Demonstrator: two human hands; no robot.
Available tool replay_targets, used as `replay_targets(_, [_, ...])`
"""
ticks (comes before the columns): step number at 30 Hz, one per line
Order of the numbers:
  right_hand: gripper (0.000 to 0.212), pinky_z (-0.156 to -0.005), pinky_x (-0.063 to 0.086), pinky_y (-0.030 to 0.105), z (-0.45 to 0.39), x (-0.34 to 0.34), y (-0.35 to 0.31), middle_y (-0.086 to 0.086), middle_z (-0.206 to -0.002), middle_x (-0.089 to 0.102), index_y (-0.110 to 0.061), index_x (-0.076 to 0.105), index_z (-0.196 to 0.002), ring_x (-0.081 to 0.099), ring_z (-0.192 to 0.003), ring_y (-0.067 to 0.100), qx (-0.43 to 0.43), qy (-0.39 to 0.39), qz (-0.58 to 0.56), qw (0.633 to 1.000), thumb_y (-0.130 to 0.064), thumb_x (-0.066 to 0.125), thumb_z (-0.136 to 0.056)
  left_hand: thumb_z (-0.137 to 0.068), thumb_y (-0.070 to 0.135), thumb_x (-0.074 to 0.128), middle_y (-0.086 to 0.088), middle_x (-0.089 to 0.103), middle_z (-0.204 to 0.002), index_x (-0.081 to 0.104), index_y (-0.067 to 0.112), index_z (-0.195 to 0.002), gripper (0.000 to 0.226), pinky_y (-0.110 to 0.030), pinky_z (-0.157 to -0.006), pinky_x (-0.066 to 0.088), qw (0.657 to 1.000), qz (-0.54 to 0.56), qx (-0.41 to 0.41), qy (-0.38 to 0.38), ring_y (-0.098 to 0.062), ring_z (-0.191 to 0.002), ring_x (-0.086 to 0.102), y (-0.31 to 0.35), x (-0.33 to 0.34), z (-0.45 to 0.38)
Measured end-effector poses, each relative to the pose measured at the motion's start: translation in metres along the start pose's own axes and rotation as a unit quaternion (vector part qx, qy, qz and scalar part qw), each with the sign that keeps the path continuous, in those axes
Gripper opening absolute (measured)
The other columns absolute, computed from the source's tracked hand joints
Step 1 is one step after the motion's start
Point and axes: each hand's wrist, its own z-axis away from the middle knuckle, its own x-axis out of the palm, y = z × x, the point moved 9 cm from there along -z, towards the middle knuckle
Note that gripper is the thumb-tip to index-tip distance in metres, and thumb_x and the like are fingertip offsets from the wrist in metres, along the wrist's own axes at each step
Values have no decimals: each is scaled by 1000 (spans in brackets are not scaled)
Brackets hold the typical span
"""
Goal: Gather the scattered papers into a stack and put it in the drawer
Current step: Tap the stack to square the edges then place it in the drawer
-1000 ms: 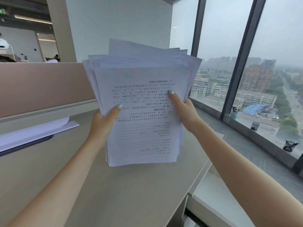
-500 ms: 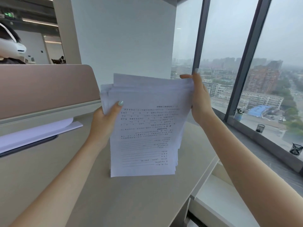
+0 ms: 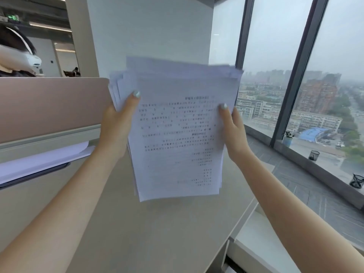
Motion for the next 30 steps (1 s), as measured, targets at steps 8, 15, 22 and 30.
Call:
replay_targets(8, [15, -69, 47, 11, 15, 4, 24, -18, -93, 65, -24, 58, -104, 62, -78, -14, 33, 17, 17, 999, -32, 50, -94, -88, 29, 60, 26, 60, -48, 60, 33, -73, 16, 0, -49, 40, 992, -122, -30, -15, 14, -49, 54, -62, 6, 42])
replay_targets(15, [12, -68, 46, 10, -4, -3, -22, -27, -89, 58, -41, 52, -87, 56, -77, -16, 18, 29, -2, 999, -43, 43, -94, -86, 43, 59, 26, 63, -85, 63, 39, -88, 6, -9, -68, 49, 996, -87, 15, 1, 16, -74, 61, -18, 14, 17])
replay_targets(22, [26, -70, 39, 22, 13, -1, 40, -15, -94, 56, -29, 53, -101, 53, -86, 1, 114, -1, 22, 993, -49, 37, -94, -90, 45, 50, 25, 63, -96, 60, 41, -100, 15, -7, -64, 45, 991, -99, -73, -55, 16, -79, 61, -76, 6, 39])
replay_targets(30, [24, -76, 43, 21, 8, 4, 1, -19, -100, 57, -31, 53, -111, 54, -93, -2, 80, 28, 7, 996, -40, 37, -96, -92, 33, 53, 25, 62, -87, 61, 36, -90, 8, -2, -62, 44, 998, -62, -2, 7, 24, -68, 58, -42, 16, 34])
